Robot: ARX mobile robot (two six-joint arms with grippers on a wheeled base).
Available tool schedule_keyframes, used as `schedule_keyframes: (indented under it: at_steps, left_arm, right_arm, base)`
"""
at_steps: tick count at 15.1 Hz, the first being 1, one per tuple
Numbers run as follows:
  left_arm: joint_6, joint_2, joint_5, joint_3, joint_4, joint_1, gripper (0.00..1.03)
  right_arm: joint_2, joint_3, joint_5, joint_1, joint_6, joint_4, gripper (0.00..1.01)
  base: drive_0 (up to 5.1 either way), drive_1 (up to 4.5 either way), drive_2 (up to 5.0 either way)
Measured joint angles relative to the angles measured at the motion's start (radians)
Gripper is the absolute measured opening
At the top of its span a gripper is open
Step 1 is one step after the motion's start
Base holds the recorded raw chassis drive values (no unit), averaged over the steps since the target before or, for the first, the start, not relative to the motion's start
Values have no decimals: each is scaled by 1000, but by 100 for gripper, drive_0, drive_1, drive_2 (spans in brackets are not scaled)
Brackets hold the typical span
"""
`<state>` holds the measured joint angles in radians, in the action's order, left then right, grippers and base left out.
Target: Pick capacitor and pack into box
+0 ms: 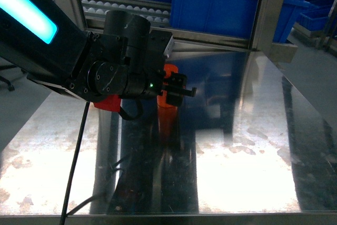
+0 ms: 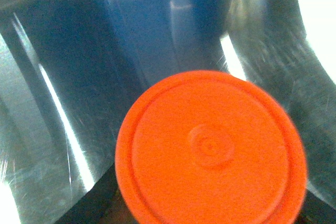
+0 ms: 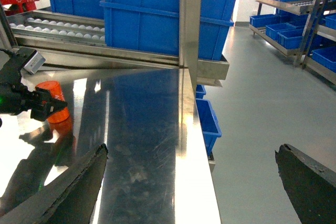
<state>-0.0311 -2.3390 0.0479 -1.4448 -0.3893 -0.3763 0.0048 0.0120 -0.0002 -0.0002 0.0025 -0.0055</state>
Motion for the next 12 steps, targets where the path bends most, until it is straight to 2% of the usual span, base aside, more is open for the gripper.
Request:
schedule_keyframes:
  at_steps: [1,2,4,6,7,9,10,12]
  left_arm:
    - [1,0,-1,-3,-3,0,47]
    - [1,2,0,2,-18,0,45]
    - [8,93,-3,100,-68,13,45]
    - [32,304,-1,219,-153,56,44]
    - [30,420,-16,284,-209,80,44]
    - [16,659,-57,479,-322,127,44]
    - [-7,761,-87,607,-401,140,44]
    - [-1,1004,-137,851,-434,183,44]
  right_arm:
    - [0,0,0,0,0,0,98]
    - [0,0,0,0,0,0,98]
    - [0,0,0,0,0,0,98]
    - [0,0,0,0,0,1,98]
    - [0,0,0,0,0,0,98]
    - [0,0,0,0,0,0,98]
    - [0,0,0,0,0,1,98]
    - [0,0,0,0,0,0,98]
  base:
    - [0,0,0]
    - [0,0,0]
    - [0,0,0]
    - [0,0,0]
    - [0,0,0]
    - [0,0,0]
    - [0,0,0]
    - [0,0,0]
